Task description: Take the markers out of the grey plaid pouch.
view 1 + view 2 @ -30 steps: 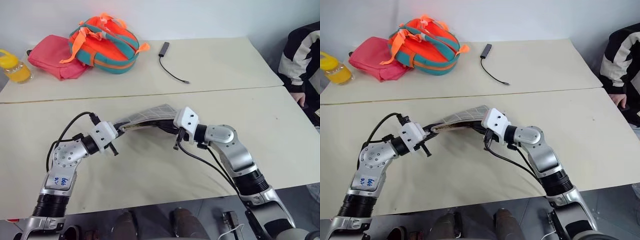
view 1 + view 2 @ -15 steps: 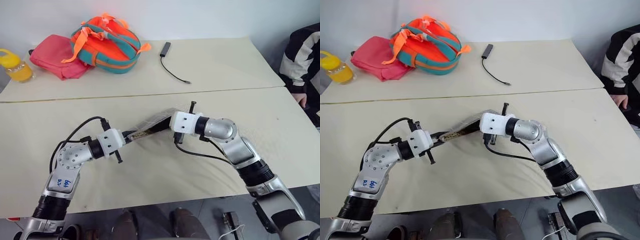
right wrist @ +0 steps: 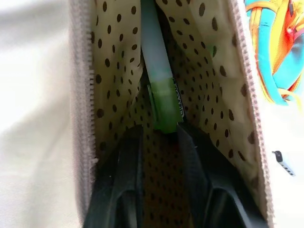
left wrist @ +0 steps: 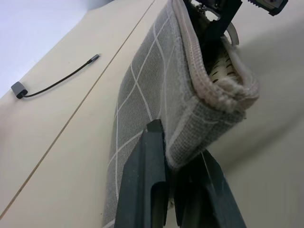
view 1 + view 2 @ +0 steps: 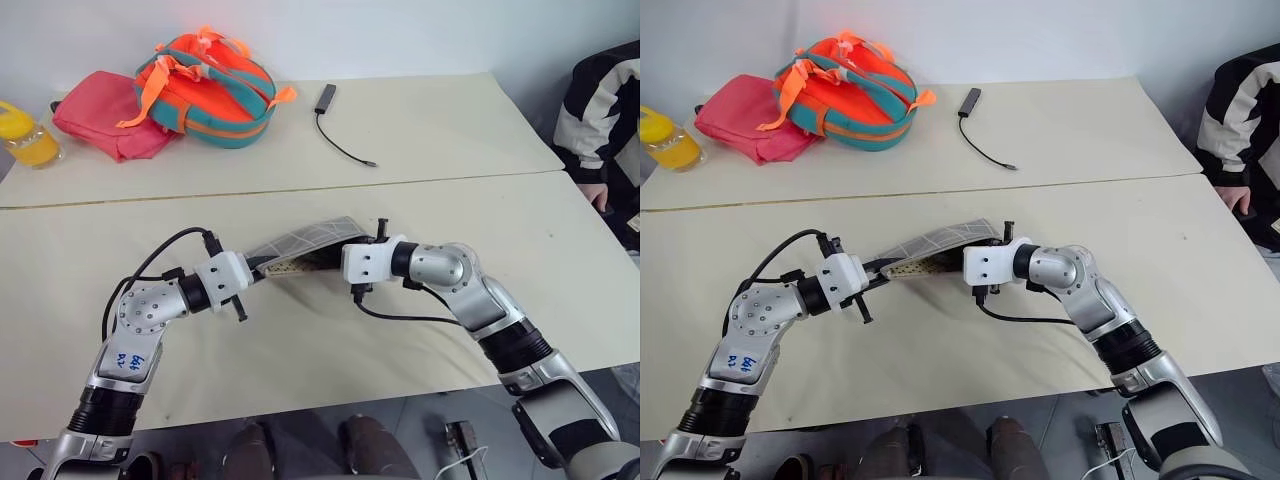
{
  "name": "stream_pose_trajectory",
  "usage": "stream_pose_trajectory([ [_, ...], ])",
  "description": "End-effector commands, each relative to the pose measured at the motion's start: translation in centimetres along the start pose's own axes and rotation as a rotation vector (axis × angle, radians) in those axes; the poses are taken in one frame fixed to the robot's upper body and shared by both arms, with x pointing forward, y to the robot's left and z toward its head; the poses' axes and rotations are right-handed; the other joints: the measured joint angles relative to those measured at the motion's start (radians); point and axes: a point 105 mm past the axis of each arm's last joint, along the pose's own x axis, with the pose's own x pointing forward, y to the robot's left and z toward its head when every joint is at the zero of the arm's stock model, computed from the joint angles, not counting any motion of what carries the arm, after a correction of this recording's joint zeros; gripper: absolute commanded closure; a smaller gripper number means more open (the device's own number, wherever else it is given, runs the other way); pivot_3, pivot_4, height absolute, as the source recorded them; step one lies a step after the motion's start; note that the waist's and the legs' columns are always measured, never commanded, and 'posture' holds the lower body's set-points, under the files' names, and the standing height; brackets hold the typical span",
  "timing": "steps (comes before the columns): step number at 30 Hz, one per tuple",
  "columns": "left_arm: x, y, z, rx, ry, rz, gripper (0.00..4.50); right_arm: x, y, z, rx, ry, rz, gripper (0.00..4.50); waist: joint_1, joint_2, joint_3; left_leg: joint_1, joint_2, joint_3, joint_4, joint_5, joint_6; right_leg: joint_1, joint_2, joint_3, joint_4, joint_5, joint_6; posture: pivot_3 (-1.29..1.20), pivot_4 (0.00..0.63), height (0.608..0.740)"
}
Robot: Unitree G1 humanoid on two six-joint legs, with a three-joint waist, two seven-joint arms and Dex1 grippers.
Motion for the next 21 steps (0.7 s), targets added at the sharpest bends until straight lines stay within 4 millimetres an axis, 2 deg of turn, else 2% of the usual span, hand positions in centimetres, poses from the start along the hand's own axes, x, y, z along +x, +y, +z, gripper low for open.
stream_pose_trajectory([
  [1,0.07,0.69,1.88,0.04,-0.066,0.026,4.5,-0.23,-0.54,0.15,-0.009,-0.004,-0.023,3.11,0.0,0.0,0.0,0.0,0.0,0.0,0.0,0.0,0.0,0.0,0.0,0.0,0.0,0.0,0.0,0.0,0.15,0.74],
  [5,0.17,0.59,1.96,0.037,-0.07,0.025,4.5,-0.29,-0.35,0.31,0.013,-0.016,-0.015,2.9,0.0,0.0,0.0,0.0,0.0,0.0,0.0,0.0,0.0,0.0,0.0,0.0,0.0,0.0,0.0,0.0,0.15,0.74],
  [6,0.18,0.6,1.97,0.036,-0.071,0.027,4.5,-0.3,-0.35,0.31,0.012,-0.016,-0.015,2.46,0.0,0.0,0.0,0.0,0.0,0.0,0.0,0.0,0.0,0.0,0.0,0.0,0.0,0.0,0.0,0.0,0.15,0.74],
  [8,0.2,0.63,1.97,0.036,-0.071,0.029,4.5,-0.29,-0.38,0.19,0.042,-0.014,-0.022,2.02,0.0,0.0,0.0,0.0,0.0,0.0,0.001,0.0,0.0,0.0,0.0,0.0,0.0,0.0,0.0,0.0,0.15,0.74],
  [14,0.18,0.68,1.91,0.033,-0.069,0.034,4.5,-0.26,-0.67,0.42,0.062,-0.025,-0.036,0.02,0.0,0.0,0.0,0.0,0.0,0.0,0.001,0.0,0.0,0.0,0.0,0.0,0.001,0.0,0.0,0.0,0.15,0.74],
  [18,0.18,0.67,1.89,0.028,-0.068,0.035,4.5,-0.1,-0.81,0.58,0.051,-0.025,-0.051,0.02,0.001,0.0,0.0,0.0,0.0,0.0,0.002,0.0,0.0,0.0,0.0,0.0,0.001,0.0,0.0,0.0,0.15,0.74],
  [21,0.2,0.58,1.96,0.021,-0.072,0.033,4.5,-0.08,-0.51,0.79,0.085,-0.038,-0.029,0.69,0.001,0.0,0.0,0.0,0.0,0.0,0.002,0.0,0.0,0.0,0.0,0.0,0.001,0.0,0.0,0.0,0.15,0.74],
])
